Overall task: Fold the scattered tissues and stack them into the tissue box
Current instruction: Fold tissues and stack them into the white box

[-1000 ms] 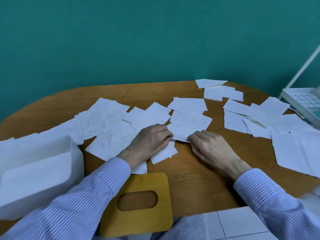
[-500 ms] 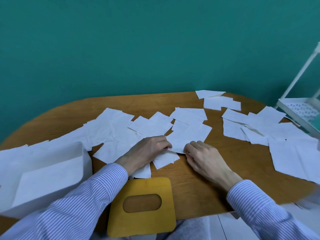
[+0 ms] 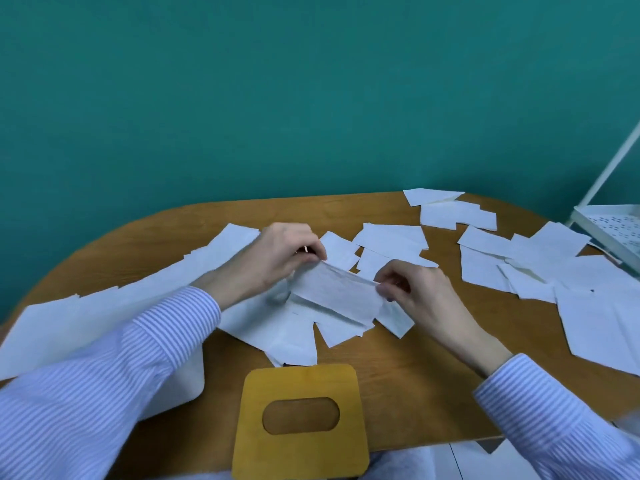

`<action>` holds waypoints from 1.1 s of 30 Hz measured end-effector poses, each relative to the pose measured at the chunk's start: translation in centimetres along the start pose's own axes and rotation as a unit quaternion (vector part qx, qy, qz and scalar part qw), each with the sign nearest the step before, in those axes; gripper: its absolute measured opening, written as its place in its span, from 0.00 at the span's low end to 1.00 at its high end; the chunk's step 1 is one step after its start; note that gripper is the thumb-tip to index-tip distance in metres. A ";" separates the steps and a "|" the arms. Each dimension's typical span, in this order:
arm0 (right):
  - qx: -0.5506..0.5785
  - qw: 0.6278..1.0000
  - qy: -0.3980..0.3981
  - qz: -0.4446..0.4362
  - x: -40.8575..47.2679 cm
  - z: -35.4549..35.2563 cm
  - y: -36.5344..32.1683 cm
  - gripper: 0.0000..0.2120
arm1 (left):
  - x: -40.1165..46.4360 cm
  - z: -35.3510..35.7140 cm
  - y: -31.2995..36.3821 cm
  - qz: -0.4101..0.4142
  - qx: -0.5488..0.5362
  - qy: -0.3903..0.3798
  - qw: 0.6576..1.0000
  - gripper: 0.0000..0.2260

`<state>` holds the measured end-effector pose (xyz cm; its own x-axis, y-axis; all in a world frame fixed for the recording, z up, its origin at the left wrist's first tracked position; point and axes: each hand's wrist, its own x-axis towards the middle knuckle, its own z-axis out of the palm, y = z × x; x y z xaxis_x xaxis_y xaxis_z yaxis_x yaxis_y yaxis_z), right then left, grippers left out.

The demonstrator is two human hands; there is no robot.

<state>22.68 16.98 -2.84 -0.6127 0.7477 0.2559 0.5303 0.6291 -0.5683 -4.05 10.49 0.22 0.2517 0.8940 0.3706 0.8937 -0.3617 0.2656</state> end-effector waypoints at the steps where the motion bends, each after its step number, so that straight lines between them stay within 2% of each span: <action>1: 0.042 0.999 -0.004 0.019 0.9 0.1 0.0 0.04 | 0.7 -0.5 -0.9 -0.012 0.000 -0.008 1.000 0.05; 7: 0.155 0.981 -0.042 0.108 7.3 3.5 0.2 0.04 | 4.9 -0.6 -7.5 -0.111 0.017 -0.099 0.989 0.07; 10: 0.142 0.978 -0.053 0.145 9.5 5.7 0.9 0.06 | 6.0 1.3 -10.4 -0.137 0.012 -0.132 0.982 0.08; 14: 0.108 0.976 -0.056 0.180 10.9 7.6 1.8 0.08 | 6.8 3.9 -12.7 -0.158 -0.004 -0.138 0.978 0.08; 18: 0.074 0.980 -0.040 0.178 11.4 8.9 2.6 0.08 | 7.2 5.7 -13.9 -0.158 -0.003 -0.139 0.978 0.08; 26: 0.000 0.986 -0.057 0.155 12.2 10.7 3.4 0.10 | 6.6 6.9 -15.5 -0.149 -0.026 -0.129 0.980 0.06; 30: -0.044 0.990 -0.047 0.125 11.8 11.2 3.5 0.11 | 6.3 7.4 -16.0 -0.132 -0.037 -0.153 0.979 0.04; 33: -0.091 0.991 -0.027 0.090 11.7 11.5 3.5 0.11 | 5.8 7.3 -16.3 -0.126 -0.014 -0.172 0.977 0.09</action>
<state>10.66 25.52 -10.82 -0.5265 0.8418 0.1191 0.7278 0.5187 -0.4487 -14.41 23.52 -8.47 0.1388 0.9899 -0.0289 0.9340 -0.1211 0.3361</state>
